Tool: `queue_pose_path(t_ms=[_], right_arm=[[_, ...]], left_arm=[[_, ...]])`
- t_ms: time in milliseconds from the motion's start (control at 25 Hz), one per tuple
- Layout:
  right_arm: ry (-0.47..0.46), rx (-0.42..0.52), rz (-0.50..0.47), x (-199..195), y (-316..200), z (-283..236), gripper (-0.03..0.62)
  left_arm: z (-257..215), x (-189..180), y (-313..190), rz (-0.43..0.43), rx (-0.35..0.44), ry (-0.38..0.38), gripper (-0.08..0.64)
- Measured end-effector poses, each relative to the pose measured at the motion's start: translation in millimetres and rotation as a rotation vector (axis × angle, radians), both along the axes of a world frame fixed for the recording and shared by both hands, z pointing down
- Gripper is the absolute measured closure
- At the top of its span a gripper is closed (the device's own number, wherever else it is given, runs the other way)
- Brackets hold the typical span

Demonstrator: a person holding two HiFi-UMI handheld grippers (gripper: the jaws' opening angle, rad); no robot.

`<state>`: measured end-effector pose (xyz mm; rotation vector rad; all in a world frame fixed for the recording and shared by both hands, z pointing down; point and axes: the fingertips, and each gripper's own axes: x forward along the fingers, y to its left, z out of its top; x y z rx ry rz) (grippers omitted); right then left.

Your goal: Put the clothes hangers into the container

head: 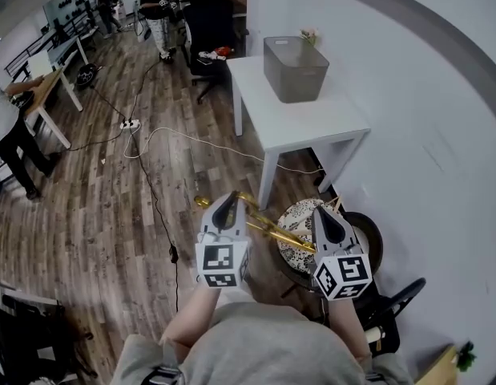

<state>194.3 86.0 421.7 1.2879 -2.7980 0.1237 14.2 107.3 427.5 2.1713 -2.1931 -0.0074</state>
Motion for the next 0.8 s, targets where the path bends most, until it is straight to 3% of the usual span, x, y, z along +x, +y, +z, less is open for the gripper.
queue_pose_path(t_ms=[800], right_arm=[[0.026, 0.025, 0.073, -119, -157, -24, 0.592]], left_arm=[[-24, -116, -168, 0.090, 0.014, 0.017, 0.540]])
